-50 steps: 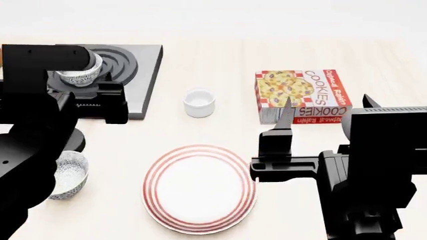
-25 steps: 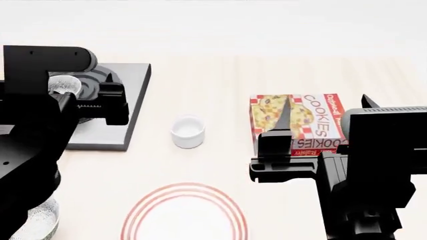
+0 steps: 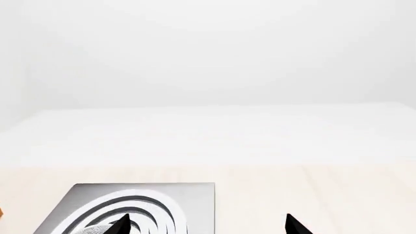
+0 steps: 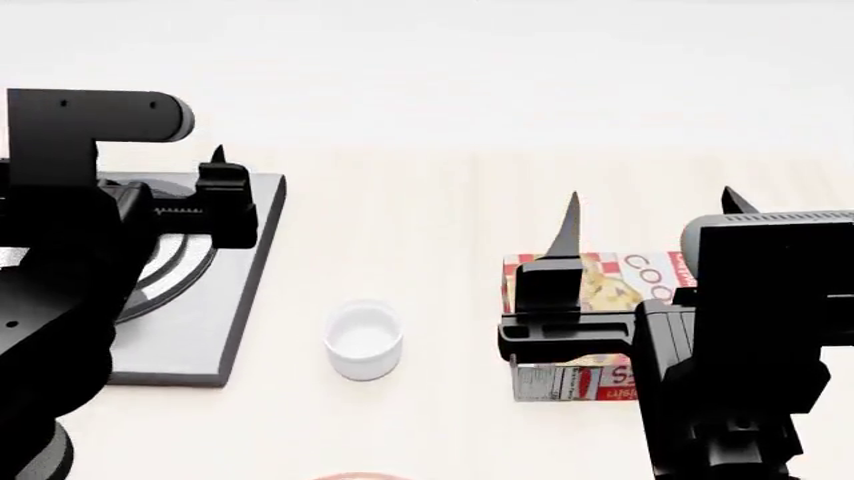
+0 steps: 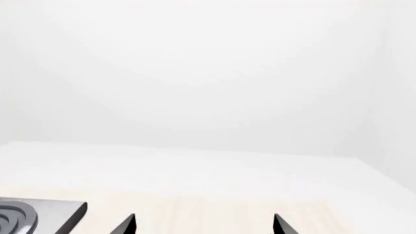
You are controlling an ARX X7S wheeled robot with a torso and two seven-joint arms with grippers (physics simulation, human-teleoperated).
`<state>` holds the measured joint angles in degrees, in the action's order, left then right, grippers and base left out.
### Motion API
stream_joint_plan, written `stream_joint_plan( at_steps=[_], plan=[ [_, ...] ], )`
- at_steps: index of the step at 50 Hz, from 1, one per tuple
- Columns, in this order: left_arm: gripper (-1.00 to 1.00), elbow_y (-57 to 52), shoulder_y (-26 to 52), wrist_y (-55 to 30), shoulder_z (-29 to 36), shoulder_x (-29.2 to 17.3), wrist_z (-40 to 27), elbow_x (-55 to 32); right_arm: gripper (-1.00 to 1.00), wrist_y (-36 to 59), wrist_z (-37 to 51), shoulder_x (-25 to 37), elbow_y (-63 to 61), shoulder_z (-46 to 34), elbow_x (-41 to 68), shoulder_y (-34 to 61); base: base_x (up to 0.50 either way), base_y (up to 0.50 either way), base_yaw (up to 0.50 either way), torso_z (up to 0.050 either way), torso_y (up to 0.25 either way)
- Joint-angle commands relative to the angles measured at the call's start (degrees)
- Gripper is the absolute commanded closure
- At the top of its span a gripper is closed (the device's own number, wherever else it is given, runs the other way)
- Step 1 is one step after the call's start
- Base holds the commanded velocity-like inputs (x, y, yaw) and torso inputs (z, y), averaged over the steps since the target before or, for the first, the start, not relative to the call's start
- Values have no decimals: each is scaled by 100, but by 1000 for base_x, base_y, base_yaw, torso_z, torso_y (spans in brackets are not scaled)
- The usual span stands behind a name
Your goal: Pick the akita bowl on the stove and place it on the plate.
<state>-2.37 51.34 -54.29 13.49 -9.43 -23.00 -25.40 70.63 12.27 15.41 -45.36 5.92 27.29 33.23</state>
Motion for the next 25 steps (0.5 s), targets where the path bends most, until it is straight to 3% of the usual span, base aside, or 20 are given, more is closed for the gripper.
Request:
stream_joint_plan(
  at_steps=[1,18,25],
  plan=[
    [-100,18,15,-2,-141,83,106,17,-100,16,-77,-98,-7,122,-66,7,355,0,0,0,0],
    [-100,-46,11,-86,-125,45,57,-83,-100,-13,-35,-75,15,126,-13,1,350,0,0,0,0],
    [-100,572,1247,-598,-52,13,162,-97,-100,11,3,-80,-6,144,17,15,7,0,0,0,0]
  ],
)
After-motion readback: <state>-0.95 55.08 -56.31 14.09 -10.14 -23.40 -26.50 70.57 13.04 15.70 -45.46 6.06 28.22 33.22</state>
